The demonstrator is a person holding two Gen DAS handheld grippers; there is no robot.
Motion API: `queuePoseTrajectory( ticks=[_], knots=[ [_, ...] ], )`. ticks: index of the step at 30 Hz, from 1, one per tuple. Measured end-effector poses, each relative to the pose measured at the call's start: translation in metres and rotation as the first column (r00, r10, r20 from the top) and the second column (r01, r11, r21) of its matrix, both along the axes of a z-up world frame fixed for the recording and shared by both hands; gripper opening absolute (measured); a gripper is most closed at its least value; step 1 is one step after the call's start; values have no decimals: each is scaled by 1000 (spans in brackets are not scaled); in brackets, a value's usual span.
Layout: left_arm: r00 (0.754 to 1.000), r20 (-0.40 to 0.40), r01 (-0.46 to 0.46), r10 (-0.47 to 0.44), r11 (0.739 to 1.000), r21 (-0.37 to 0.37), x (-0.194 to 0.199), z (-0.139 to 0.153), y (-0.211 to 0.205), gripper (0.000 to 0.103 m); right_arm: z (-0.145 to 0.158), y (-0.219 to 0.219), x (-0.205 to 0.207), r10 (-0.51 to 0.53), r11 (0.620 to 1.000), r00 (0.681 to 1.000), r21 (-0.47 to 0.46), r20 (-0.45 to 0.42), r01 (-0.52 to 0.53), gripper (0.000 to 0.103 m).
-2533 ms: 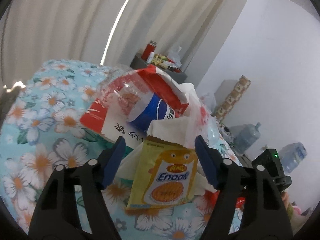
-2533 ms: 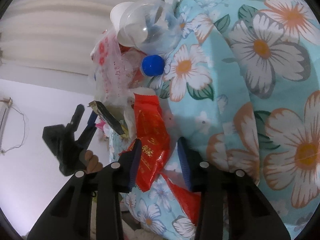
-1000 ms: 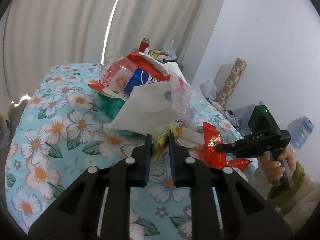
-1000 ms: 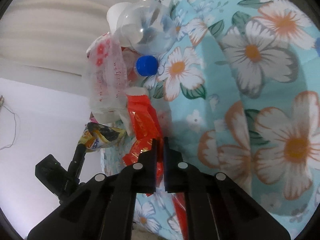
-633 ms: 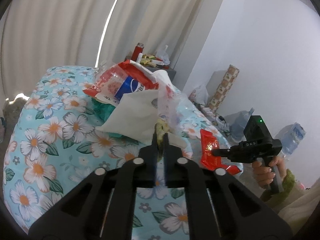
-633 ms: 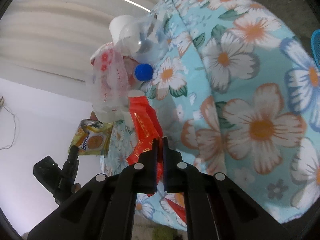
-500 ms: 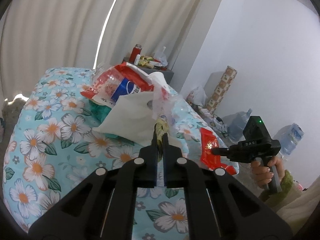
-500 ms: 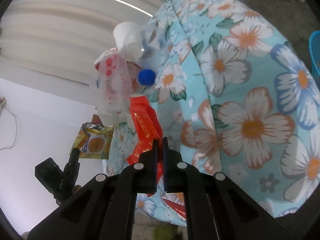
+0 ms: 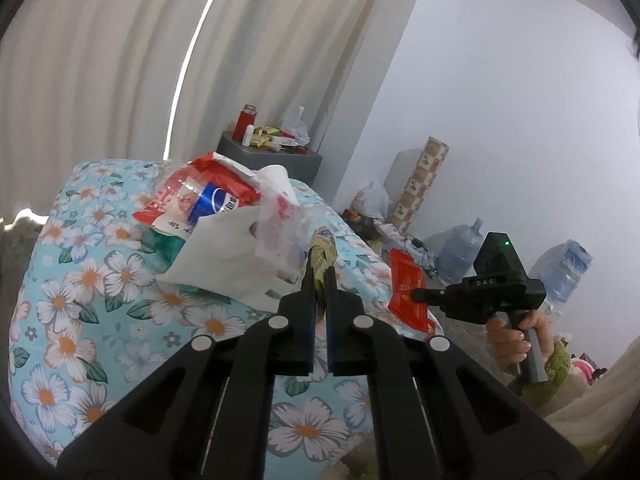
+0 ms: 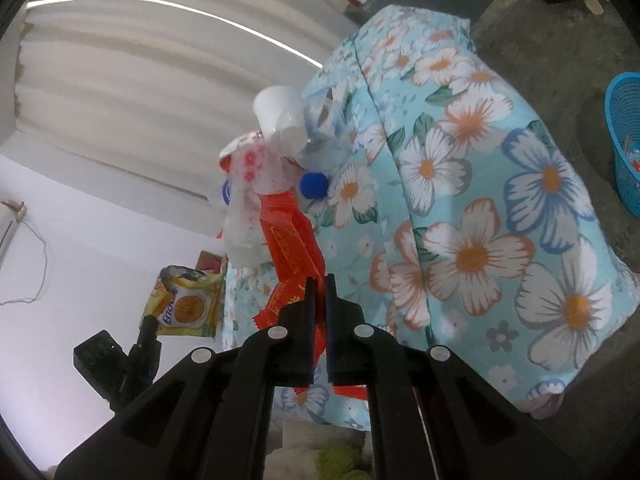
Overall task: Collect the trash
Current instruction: 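Carry both items over the blue wastebasket and open both tools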
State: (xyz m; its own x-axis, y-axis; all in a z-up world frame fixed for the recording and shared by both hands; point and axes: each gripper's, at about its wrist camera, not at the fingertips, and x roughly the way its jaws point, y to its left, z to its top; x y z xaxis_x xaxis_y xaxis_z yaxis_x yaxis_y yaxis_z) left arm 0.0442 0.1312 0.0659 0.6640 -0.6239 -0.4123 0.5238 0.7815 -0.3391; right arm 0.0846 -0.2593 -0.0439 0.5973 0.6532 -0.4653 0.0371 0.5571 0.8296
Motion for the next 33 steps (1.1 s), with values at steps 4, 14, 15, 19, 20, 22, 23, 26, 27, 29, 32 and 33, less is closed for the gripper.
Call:
queuePoseTrajectory(
  ticks=[4, 14, 15, 19, 20, 22, 23, 26, 27, 29, 32, 33],
  knots=[
    [1000, 12, 22, -22, 1000, 10, -4, 9, -10, 2, 4, -9, -9, -17, 1000, 999, 27, 28, 16, 4],
    [993, 51, 102, -103, 995, 21, -5, 26, -52, 2, 15, -33, -29, -65, 996, 994, 71, 84, 60, 4],
    [993, 52, 108, -109, 994, 20, -4, 26, -56, 2, 15, -36, -31, -72, 995, 993, 75, 89, 66, 4],
    [989, 50, 142, -142, 990, 19, 2, 27, -75, 2, 17, -48, -38, -94, 992, 990, 91, 102, 85, 4],
    [987, 50, 154, -155, 988, 20, 5, 27, -82, 2, 17, -53, -40, -101, 991, 989, 99, 111, 90, 4],
    [984, 51, 171, -172, 985, 26, 8, 28, -92, 2, 16, -60, -43, -118, 989, 986, 108, 117, 105, 4],
    [982, 50, 181, -182, 983, 28, 10, 29, -98, 2, 16, -63, -45, -123, 988, 985, 111, 119, 110, 4],
    [976, 43, 213, -214, 977, 27, 19, 30, -119, 2, 13, -77, -51, -156, 982, 980, 127, 121, 140, 4],
    [973, 40, 227, -228, 973, 27, 23, 30, -130, 2, 11, -83, -53, -167, 979, 979, 134, 119, 151, 4],
    [966, 34, 257, -258, 966, 29, 32, 30, -150, 2, 7, -96, -58, -197, 973, 974, 145, 115, 179, 4],
    [948, 21, 316, -316, 949, 17, 44, 28, -185, 2, 0, -120, -68, -256, 959, 961, 154, 105, 239, 4],
    [942, 16, 336, -336, 942, 18, 47, 27, -199, 2, -2, -130, -73, -283, 951, 954, 157, 100, 266, 4]
  ],
)
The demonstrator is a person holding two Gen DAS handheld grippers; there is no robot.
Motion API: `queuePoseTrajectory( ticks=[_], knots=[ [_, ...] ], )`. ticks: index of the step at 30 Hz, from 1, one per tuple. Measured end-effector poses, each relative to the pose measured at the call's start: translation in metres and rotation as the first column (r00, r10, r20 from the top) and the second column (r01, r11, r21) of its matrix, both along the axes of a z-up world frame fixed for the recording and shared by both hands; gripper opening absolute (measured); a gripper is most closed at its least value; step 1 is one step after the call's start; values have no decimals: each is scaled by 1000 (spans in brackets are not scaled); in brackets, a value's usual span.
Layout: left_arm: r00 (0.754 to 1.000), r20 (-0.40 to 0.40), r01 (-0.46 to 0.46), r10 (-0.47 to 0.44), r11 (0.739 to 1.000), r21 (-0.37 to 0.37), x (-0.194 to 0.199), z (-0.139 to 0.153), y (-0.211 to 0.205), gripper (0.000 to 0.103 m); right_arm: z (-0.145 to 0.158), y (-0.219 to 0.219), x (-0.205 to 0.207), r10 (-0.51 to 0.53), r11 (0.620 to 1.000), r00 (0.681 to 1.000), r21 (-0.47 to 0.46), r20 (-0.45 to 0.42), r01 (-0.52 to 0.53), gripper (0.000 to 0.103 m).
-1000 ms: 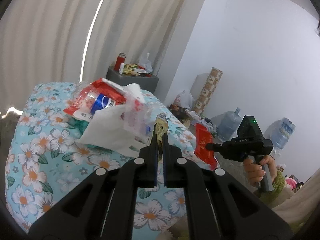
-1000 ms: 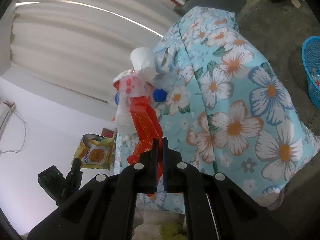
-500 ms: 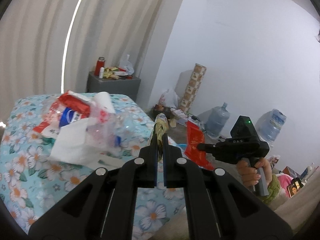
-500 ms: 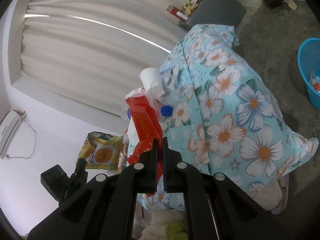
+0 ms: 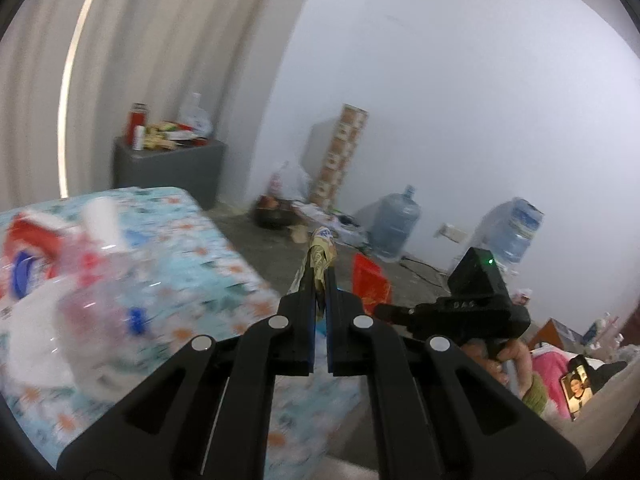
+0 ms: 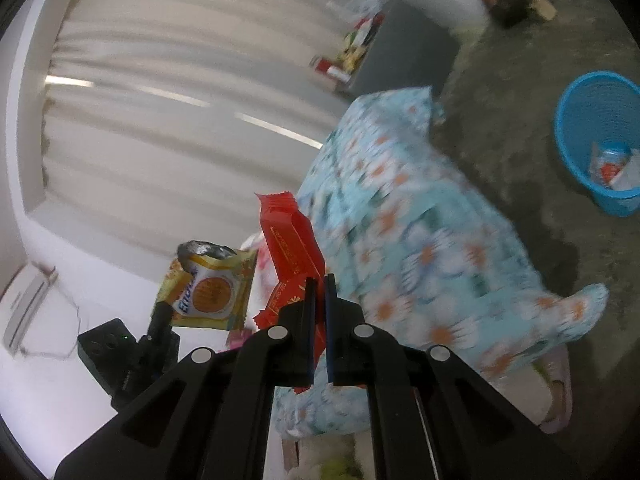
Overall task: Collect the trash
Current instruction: 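Carry both items over the blue wastebasket and open both tools, then return both tools to the trash pile on the bed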
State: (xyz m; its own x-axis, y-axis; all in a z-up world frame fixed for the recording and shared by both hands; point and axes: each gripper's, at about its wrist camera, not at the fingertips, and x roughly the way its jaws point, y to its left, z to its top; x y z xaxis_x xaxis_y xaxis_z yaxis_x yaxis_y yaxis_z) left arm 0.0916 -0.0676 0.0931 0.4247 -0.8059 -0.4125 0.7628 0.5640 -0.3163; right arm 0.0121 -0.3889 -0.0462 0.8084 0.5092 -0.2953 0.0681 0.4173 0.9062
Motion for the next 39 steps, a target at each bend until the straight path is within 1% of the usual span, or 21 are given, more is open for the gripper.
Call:
queuePoseTrajectory(
  ticks=[1, 3, 6, 7, 10, 11, 14, 16, 18, 20, 23, 24, 25, 26, 27, 29, 31, 33, 34, 38, 39],
  knots=[
    [1000, -2, 16, -16, 1000, 4, 3, 0, -9, 2, -3, -12, -6, -34, 999, 999, 3, -6, 34, 4],
    [998, -10, 66, -65, 998, 23, 10, -3, -44, 2, -9, -32, -16, -98, 995, 995, 2, -23, 98, 4],
    [991, -48, 131, -129, 990, 59, 24, -10, -96, 2, -23, -67, -35, -221, 975, 972, -4, -75, 221, 4],
    [988, -67, 144, -139, 986, 78, 31, -13, -117, 2, -31, -82, -43, -273, 962, 957, -8, -104, 273, 4],
    [974, -156, 184, -163, 975, 127, 49, -28, -176, 2, -52, -112, -50, -352, 934, 922, 2, -163, 358, 4],
    [969, -181, 193, -167, 971, 138, 54, -32, -189, 2, -64, -124, -51, -380, 920, 904, 16, -195, 391, 4],
    [948, -276, 220, -160, 954, 205, 80, -62, -252, 2, -91, -151, -47, -436, 892, 860, 4, -266, 453, 4],
    [936, -312, 240, -160, 941, 239, 93, -81, -285, 2, -113, -170, -38, -456, 876, 829, -1, -324, 482, 4],
    [930, -333, 260, -157, 920, 292, 106, -107, -323, 2, -128, -184, -27, -467, 868, 807, -16, -361, 496, 4],
    [923, -348, 280, -161, 905, 322, 115, -129, -354, 2, -144, -197, -11, -476, 863, 781, -45, -404, 503, 4],
    [918, -366, 287, -155, 896, 340, 133, -156, -387, 3, -167, -222, 11, -497, 848, 737, -78, -458, 524, 8],
    [919, -368, 277, -143, 897, 345, 139, -166, -399, 7, -175, -231, 18, -499, 847, 728, -89, -470, 523, 8],
    [919, -371, 271, -133, 896, 351, 144, -175, -410, 12, -186, -241, 27, -493, 850, 720, -95, -488, 518, 23],
    [916, -381, 273, -127, 893, 358, 149, -184, -421, 31, -194, -248, 31, -496, 847, 709, -96, -501, 524, 35],
    [917, -382, 263, -114, 893, 365, 153, -189, -426, 45, -205, -255, 34, -508, 835, 689, -99, -517, 542, 53],
    [926, -369, 229, -85, 903, 365, 157, -196, -433, 49, -220, -260, 35, -512, 826, 664, -100, -545, 554, 54],
    [924, -374, 218, -78, 912, 347, 159, -198, -434, 54, -230, -262, 27, -520, 808, 640, -82, -565, 583, 54],
    [916, -390, 229, -99, 925, 302, 157, -192, -428, 55, -230, -257, 18, -533, 797, 648, -66, -544, 601, 54],
    [916, -387, 233, -109, 928, 292, 156, -190, -426, 55, -229, -254, 14, -539, 796, 652, -70, -534, 601, 54],
    [931, -341, 227, -130, 938, 262, 149, -163, -408, 60, -213, -237, -2, -576, 785, 650, -112, -496, 610, 54],
    [935, -328, 224, -136, 942, 249, 147, -152, -399, 61, -207, -233, -5, -583, 783, 652, -123, -484, 609, 55]
  ],
)
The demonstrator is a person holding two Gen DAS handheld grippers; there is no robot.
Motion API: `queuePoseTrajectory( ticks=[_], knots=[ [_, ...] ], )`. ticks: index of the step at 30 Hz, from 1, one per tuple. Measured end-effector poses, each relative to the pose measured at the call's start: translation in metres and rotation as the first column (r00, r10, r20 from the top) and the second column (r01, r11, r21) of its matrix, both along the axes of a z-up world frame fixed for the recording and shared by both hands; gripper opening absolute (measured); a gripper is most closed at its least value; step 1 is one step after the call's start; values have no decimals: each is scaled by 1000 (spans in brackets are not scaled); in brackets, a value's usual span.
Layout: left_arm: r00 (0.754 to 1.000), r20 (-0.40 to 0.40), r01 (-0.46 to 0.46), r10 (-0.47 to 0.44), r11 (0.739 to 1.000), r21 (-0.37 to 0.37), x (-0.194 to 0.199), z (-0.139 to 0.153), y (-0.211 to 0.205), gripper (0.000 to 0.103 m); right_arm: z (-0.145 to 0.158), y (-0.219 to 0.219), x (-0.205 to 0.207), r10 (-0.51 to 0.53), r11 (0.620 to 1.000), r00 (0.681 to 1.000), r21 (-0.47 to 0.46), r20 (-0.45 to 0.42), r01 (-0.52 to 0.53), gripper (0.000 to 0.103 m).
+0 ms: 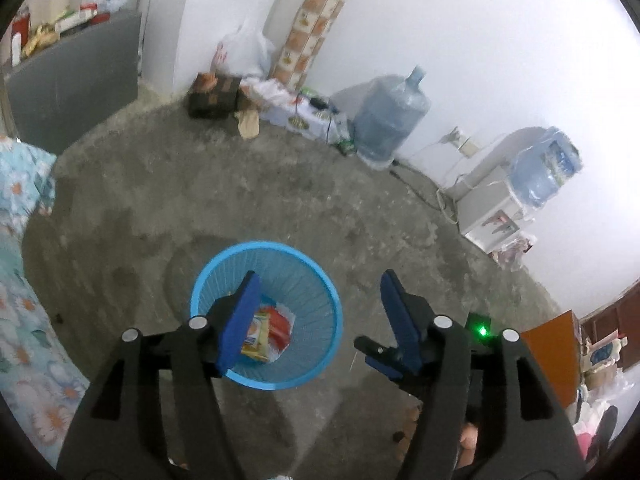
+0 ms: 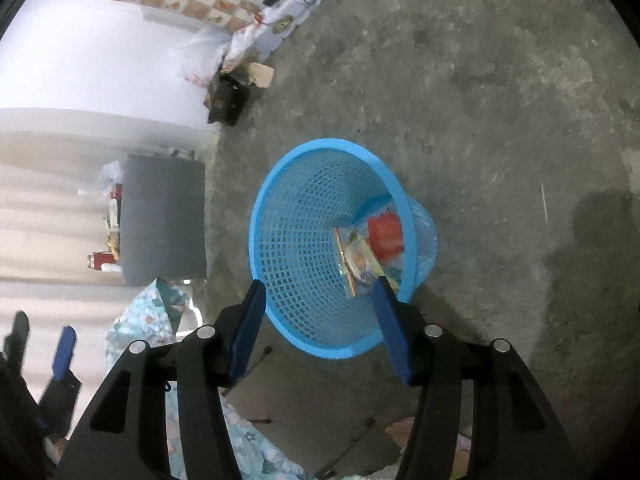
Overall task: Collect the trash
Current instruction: 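Return both tools to the trash pile on the bed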
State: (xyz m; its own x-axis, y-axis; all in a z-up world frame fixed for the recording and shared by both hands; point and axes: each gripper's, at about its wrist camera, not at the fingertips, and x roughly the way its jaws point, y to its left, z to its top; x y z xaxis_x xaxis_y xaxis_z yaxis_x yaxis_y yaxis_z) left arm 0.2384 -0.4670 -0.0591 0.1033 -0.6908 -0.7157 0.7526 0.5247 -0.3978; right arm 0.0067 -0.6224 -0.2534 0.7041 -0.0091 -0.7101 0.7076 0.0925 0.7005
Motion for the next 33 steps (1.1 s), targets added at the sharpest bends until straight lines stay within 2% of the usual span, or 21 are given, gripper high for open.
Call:
queuePoseTrajectory(
  ticks=[5, 11, 15, 17, 20, 27, 33],
  knots=[
    [998, 56, 6, -2, 998, -69, -21, 53, 47, 74, 46, 26, -9, 27, 993, 999, -113, 19, -24, 57],
    [990, 140, -1, 18, 992, -123, -56, 116, 139, 83, 121, 78, -6, 144, 959, 988, -255, 63, -123, 65],
    [984, 168, -36, 60, 989, -140, -77, 142, 210, 84, 162, 115, 5, 277, 921, 956, -309, 93, -237, 70],
    [978, 180, -77, 105, 984, -160, -86, 152, 250, 86, 177, 135, 14, 352, 899, 930, -315, 106, -305, 71],
    [956, 209, -165, 204, 968, -190, -100, 163, 313, 88, 194, 166, 28, 452, 861, 883, -321, 125, -395, 71],
    [858, 239, -408, 454, 886, -219, -129, 162, 449, 88, 225, 229, 46, 626, 761, 759, -354, 178, -544, 71],
    [786, 258, -522, 562, 826, -211, -148, 144, 509, 88, 228, 275, 66, 722, 689, 654, -319, 226, -651, 71]
  ],
)
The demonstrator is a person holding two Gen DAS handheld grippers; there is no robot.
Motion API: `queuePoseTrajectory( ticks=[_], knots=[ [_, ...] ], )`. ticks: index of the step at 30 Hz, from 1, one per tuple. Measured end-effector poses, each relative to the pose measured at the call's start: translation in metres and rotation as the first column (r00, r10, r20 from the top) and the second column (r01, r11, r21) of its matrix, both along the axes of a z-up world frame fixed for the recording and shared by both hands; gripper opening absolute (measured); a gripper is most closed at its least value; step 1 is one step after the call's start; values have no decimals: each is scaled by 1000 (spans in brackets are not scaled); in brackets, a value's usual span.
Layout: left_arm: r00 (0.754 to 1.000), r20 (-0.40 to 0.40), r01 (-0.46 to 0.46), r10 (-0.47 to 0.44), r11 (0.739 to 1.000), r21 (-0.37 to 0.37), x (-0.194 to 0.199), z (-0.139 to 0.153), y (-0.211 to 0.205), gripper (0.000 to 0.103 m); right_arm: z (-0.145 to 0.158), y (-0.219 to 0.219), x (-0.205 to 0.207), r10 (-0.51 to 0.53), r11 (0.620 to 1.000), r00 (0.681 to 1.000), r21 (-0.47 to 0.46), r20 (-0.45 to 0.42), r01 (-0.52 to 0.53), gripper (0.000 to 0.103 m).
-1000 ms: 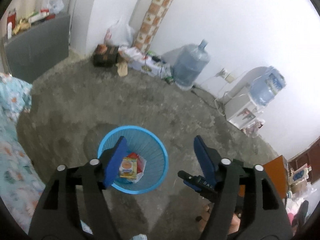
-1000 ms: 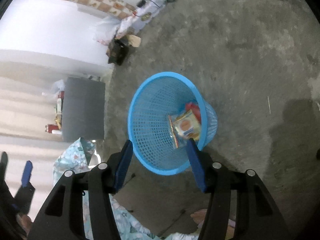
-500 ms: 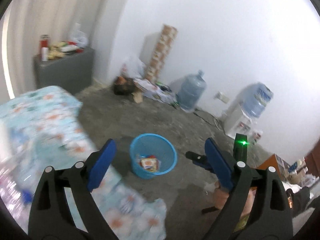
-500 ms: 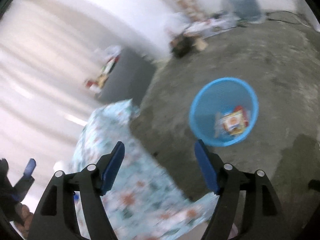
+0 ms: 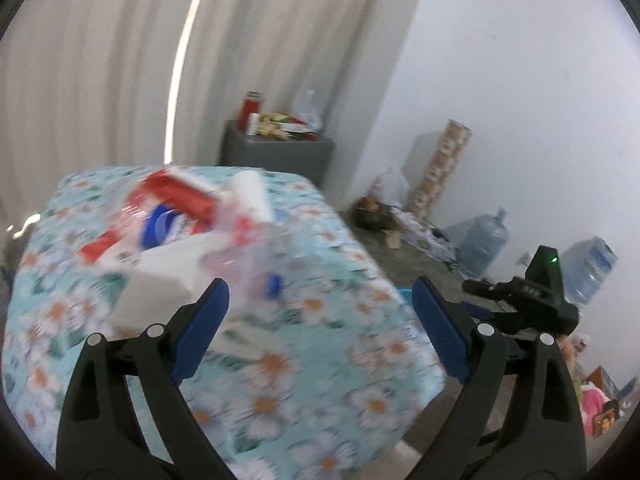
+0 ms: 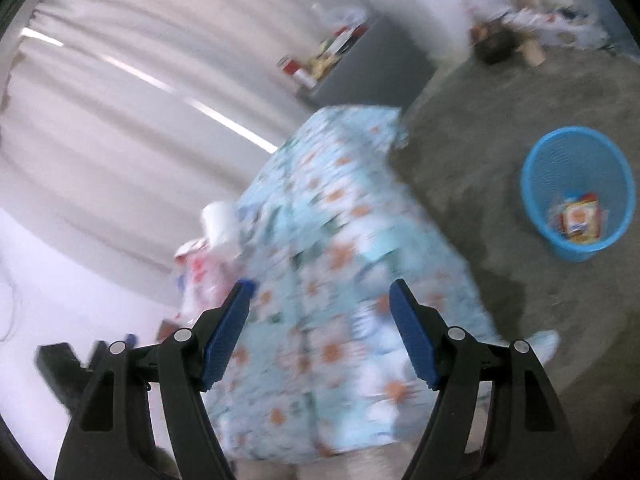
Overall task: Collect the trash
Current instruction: 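Return both tools to the trash pile on the bed, then grasp the clear plastic bag with the left tool while the right tool grasps a clear plastic cup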
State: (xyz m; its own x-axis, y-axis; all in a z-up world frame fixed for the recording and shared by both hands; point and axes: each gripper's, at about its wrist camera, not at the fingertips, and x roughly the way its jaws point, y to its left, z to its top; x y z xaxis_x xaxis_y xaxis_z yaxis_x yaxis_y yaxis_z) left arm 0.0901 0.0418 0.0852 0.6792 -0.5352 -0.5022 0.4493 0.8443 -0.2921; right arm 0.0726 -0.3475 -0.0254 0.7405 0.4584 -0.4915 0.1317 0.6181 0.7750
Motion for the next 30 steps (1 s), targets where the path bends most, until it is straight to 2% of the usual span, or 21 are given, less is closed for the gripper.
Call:
queuePoseTrajectory(
  ticks=[5, 9, 13, 16, 19, 22, 25, 30],
  knots=[
    [1000, 9, -28, 28, 1000, 9, -2, -20, 24, 88, -1, 36, 25, 99, 994, 995, 37, -7, -99, 71],
    [999, 16, -30, 29, 999, 20, 8, -33, 19, 88, -10, 62, 44, 163, 984, 986, 74, -23, -161, 71],
    [999, 27, -31, 31, 1000, -6, 25, -37, 19, 88, -19, 81, 61, 210, 975, 976, 88, -48, -205, 69],
    [1000, 16, -20, 21, 1000, -16, 45, -43, 16, 80, -26, 95, 73, 234, 969, 970, 96, -66, -228, 66],
    [999, -22, -47, 47, 999, 15, 67, -52, 13, 70, -29, 101, 80, 245, 966, 967, 100, -71, -238, 64],
    [996, -41, -81, 85, 993, 86, 85, -62, 8, 65, -32, 102, 81, 257, 963, 964, 103, -74, -249, 64],
    [994, -50, -88, 97, 982, 169, 94, -73, -2, 55, -36, 100, 82, 258, 962, 963, 111, -78, -249, 64],
    [992, -33, -111, 125, 955, 273, 94, -82, -14, 28, -38, 93, 79, 243, 965, 967, 121, -72, -233, 64]
  ],
)
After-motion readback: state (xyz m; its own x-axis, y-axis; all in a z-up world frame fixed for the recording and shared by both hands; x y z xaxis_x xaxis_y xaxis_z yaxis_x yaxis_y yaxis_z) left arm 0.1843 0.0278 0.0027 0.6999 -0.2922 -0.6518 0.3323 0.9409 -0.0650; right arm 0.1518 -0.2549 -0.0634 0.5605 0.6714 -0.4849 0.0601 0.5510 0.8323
